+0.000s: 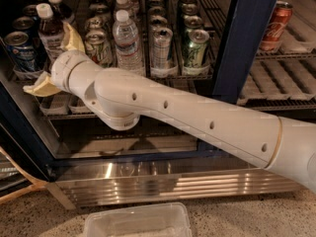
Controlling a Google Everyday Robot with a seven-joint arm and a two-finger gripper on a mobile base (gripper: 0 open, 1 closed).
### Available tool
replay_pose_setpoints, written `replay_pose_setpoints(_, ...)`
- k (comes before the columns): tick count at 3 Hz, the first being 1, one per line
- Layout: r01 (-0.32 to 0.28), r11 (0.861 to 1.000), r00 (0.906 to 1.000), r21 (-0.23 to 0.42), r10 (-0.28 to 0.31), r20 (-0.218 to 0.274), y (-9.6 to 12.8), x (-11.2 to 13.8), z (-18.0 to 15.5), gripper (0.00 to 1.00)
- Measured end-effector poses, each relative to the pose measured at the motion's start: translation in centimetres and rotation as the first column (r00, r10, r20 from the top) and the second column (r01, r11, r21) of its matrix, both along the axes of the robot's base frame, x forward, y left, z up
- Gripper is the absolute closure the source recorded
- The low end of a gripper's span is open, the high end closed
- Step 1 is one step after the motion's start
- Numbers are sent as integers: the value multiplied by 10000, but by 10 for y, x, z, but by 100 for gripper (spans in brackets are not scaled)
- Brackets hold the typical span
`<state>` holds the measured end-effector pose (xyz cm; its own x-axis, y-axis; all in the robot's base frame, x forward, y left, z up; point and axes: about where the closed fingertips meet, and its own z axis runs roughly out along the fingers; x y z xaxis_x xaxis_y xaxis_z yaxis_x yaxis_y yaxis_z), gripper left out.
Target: Pick blue plastic bottle from top shelf of fridge
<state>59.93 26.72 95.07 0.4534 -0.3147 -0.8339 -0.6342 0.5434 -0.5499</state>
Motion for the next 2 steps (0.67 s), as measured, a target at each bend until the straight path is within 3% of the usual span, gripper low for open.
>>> replay_pose_setpoints(2,604,9975,9981,357,-600,-121,-3,33,2,0)
